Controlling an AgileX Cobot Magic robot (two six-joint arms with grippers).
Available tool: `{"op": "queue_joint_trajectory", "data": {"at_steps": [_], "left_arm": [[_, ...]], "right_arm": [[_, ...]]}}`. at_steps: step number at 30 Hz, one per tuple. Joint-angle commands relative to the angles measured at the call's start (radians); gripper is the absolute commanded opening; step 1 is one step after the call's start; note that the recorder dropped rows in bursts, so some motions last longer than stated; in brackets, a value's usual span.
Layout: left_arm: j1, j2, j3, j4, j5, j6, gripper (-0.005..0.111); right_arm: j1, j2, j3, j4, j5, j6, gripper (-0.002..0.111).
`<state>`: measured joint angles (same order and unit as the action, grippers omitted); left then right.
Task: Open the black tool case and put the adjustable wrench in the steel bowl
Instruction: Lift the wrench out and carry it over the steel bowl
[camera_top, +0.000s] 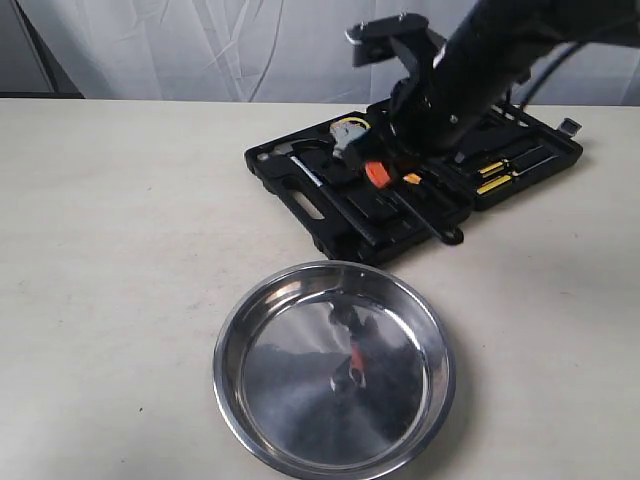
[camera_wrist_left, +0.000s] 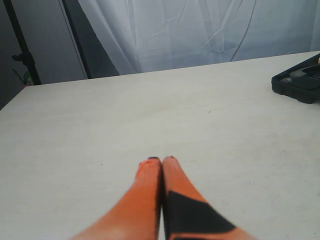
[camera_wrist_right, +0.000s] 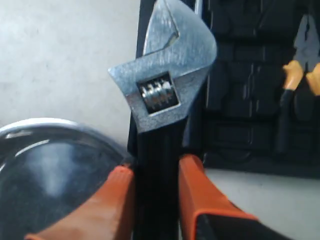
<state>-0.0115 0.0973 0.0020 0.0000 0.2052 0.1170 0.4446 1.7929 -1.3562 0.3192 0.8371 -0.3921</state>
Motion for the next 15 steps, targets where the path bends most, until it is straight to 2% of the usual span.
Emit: {"op": "queue_joint_trajectory", "data": {"at_steps": [1,5,9,15], "left_arm": [[-0.009,-0.004,-0.002,0.0,-0.01,-0.003,0.0],[-0.009,-0.004,-0.002,0.0,-0.01,-0.003,0.0],[-0.009,-0.004,-0.002,0.0,-0.01,-0.003,0.0],[-0.009,-0.004,-0.002,0.0,-0.01,-0.003,0.0]], "right_arm": [[0.076,-0.127,0.222,0.04,-0.146,-0.015,-0.001],[0.178,-0.123,0.338,0.057,-0.187,-0.017,-0.001],[0.258,-0.078,0.349,0.057,-0.249,-0.017,-0.001],[0.276,0.016,0.349,0.09,-0.385,0.003,-0.001]]}}
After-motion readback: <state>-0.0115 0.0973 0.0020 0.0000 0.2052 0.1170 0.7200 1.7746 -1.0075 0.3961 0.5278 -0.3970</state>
